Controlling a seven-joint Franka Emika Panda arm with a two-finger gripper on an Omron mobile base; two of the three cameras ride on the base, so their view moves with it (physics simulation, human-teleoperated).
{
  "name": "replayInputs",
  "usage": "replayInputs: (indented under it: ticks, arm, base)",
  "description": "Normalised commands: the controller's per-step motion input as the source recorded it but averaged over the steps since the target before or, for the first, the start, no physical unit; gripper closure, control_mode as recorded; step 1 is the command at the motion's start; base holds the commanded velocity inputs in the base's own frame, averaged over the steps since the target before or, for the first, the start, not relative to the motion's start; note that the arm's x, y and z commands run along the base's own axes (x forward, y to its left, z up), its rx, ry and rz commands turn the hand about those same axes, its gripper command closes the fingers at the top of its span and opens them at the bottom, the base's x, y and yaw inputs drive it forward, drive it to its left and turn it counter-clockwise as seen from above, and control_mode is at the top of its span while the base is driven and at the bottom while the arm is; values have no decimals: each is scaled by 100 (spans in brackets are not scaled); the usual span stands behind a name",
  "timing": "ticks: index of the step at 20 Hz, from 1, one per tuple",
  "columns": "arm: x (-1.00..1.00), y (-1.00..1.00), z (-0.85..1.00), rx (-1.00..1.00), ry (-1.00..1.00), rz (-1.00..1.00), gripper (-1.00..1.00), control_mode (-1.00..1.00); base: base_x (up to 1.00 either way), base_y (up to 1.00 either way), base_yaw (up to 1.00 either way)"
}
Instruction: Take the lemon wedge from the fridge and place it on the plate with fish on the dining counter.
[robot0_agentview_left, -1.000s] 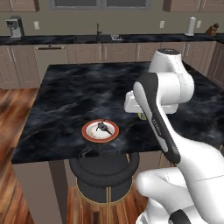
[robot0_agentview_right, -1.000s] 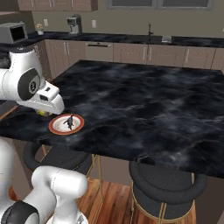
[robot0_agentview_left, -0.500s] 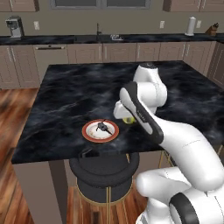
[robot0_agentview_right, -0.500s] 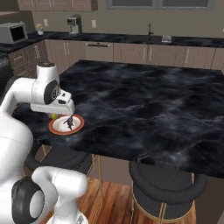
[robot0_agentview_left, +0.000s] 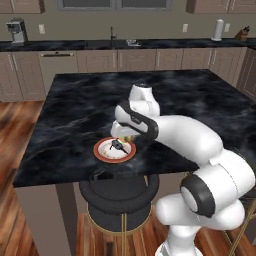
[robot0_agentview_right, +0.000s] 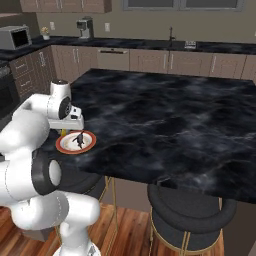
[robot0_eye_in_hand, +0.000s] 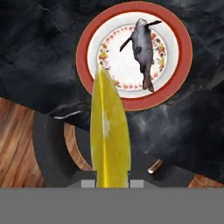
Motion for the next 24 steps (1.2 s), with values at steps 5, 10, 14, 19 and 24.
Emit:
replayInputs:
  ticks: [5, 10, 14, 19, 24]
  arm:
    - [87, 68, -59, 0, 7, 12, 100, -100]
    - [55, 36, -32, -1, 7, 7, 100, -100]
    - [19, 5, -21, -6, 8, 1, 100, -100]
    - [2, 0, -52, -16, 0, 0, 100, -100]
    - [17, 0, -34, -10, 0, 0, 100, -100]
  base:
    - [0, 0, 0]
    - [0, 0, 0]
    - [0, 0, 0]
    - [0, 0, 0]
    - [0, 0, 0]
